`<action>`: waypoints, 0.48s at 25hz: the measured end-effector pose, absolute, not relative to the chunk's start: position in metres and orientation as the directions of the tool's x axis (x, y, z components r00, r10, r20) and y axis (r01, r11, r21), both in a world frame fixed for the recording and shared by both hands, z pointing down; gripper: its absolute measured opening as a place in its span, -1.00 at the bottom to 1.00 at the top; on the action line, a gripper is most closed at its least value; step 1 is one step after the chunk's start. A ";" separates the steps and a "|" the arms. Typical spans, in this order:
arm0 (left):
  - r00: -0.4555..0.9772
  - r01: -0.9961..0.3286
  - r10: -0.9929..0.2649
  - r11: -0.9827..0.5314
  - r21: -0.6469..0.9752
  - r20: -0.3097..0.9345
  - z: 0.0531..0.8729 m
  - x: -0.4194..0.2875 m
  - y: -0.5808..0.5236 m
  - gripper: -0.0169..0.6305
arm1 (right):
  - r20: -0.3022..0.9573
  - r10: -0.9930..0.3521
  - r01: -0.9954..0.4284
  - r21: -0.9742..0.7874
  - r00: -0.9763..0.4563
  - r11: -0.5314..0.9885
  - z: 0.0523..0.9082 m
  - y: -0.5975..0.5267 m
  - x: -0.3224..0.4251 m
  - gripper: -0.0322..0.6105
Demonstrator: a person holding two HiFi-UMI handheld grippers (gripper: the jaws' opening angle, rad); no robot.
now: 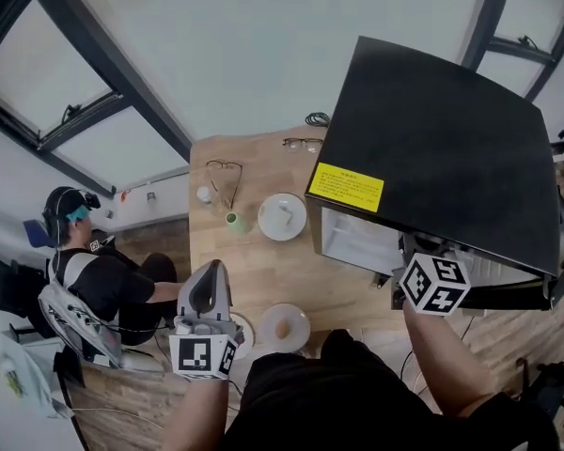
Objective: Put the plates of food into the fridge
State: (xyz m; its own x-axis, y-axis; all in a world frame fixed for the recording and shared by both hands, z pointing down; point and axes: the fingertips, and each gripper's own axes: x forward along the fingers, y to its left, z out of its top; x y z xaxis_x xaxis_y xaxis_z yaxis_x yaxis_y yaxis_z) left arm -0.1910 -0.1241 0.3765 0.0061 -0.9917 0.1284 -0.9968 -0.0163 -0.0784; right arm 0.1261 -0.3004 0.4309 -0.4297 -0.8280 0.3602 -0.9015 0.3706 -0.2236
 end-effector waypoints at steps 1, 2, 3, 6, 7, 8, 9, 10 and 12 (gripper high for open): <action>0.001 -0.996 -0.991 -0.013 -0.086 0.137 0.380 -0.191 -0.122 -0.94 | 0.329 -0.832 -0.894 -0.207 -0.446 0.397 0.426 -0.299 0.123 -0.59; 0.000 -0.996 -0.990 -0.013 -0.090 0.141 0.383 -0.191 -0.119 -0.94 | 0.299 -0.834 -0.885 -0.197 -0.464 0.422 0.421 -0.297 0.119 -0.60; 0.006 -0.996 -0.990 -0.019 -0.089 0.141 0.384 -0.191 -0.115 -0.94 | 0.269 -0.835 -0.876 -0.195 -0.481 0.441 0.417 -0.296 0.115 -0.61; 0.048 -0.995 -0.991 -0.059 -0.085 0.124 0.383 -0.193 -0.100 -0.94 | 0.190 -0.833 -0.850 -0.218 -0.519 0.480 0.407 -0.281 0.102 -0.61; 0.055 -0.994 -0.992 -0.065 -0.087 0.116 0.383 -0.197 -0.094 -0.94 | 0.156 -0.828 -0.835 -0.236 -0.538 0.498 0.402 -0.272 0.098 -0.61; 0.053 -0.994 -0.993 -0.062 -0.084 0.108 0.384 -0.204 -0.089 -0.94 | 0.117 -0.819 -0.813 -0.260 -0.562 0.521 0.396 -0.261 0.092 -0.61; 0.045 -0.996 -0.994 -0.053 -0.078 0.102 0.384 -0.212 -0.083 -0.94 | 0.081 -0.806 -0.789 -0.285 -0.586 0.545 0.391 -0.250 0.086 -0.61; 0.037 -0.997 -0.995 -0.044 -0.070 0.098 0.385 -0.220 -0.078 -0.94 | 0.057 -0.795 -0.769 -0.305 -0.603 0.562 0.387 -0.239 0.080 -0.61; 0.038 -0.997 -0.996 -0.043 -0.063 0.086 0.383 -0.234 -0.068 -0.94 | 0.047 -0.780 -0.751 -0.314 -0.624 0.581 0.388 -0.217 0.067 -0.63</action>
State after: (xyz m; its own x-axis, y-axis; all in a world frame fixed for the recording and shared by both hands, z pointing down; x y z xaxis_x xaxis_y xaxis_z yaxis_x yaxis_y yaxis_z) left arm -0.2341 -0.0678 0.3830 0.0380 -0.9955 0.0864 -0.9971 -0.0435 -0.0627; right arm 0.0675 -0.2169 0.3880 -0.6236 -0.7803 0.0474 -0.7509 0.5809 -0.3142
